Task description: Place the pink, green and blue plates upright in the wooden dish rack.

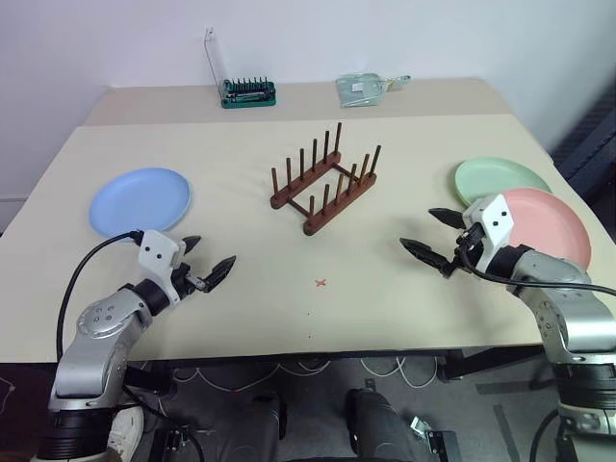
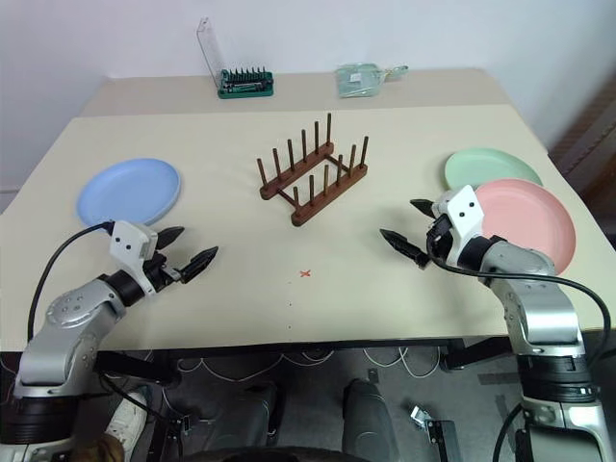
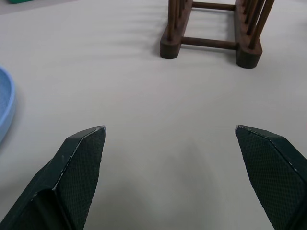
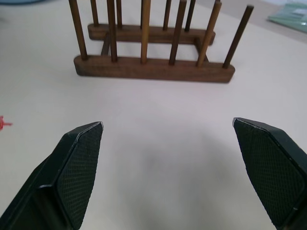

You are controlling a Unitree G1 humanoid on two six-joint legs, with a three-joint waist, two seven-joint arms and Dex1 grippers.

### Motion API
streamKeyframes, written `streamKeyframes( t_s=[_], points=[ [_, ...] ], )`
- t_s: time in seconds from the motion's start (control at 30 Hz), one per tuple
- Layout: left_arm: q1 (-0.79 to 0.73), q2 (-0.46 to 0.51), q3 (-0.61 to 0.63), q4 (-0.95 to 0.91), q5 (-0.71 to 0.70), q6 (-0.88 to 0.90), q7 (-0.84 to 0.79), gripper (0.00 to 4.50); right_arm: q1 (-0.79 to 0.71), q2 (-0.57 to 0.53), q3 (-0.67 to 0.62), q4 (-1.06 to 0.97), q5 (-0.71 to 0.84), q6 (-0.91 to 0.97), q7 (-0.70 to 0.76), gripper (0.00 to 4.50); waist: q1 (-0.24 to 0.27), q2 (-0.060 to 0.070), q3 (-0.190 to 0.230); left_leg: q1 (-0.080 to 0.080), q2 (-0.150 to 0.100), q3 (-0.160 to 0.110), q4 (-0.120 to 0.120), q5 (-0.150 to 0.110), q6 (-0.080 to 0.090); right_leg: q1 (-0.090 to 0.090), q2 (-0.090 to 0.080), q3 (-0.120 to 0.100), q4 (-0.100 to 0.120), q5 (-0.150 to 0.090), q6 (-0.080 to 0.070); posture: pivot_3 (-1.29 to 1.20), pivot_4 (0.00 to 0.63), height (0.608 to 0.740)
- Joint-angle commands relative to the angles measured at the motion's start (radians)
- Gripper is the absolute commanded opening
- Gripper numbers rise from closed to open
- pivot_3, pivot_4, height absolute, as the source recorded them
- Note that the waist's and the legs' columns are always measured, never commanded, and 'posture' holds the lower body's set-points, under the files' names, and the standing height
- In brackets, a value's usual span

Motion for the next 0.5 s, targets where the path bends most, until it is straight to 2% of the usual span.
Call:
streamKeyframes(
  t_s=[0.03,0.27,0.5],
  points=[
    [-0.001,0.001,0.015,-0.038,-0.008,-0.003,0.009,4.44,-0.010,-0.014,-0.024,-0.001,0.007,-0.027,0.009,4.43,0.000,0.000,0.000,0.000,0.000,0.000,0.000,0.000,0.000,0.000,0.000,0.000,0.000,0.000,0.000,0.00,0.150,0.740],
    [-0.009,-0.010,0.002,-0.063,-0.028,0.017,0.009,4.44,-0.067,-0.008,-0.006,0.029,0.007,-0.051,0.022,4.43,-0.001,0.000,0.000,0.000,0.000,0.000,0.000,0.000,0.000,0.000,0.000,0.000,0.000,0.000,0.000,0.00,0.150,0.740],
    [-0.051,-0.017,-0.104,-0.050,-0.004,0.033,-0.024,4.44,0.003,0.034,0.024,-0.074,0.019,-0.032,-0.004,4.43,0.001,0.000,0.000,0.000,0.000,0.000,0.000,0.000,0.000,0.000,0.000,0.000,0.000,0.000,0.000,0.00,0.150,0.740]
  ],
)
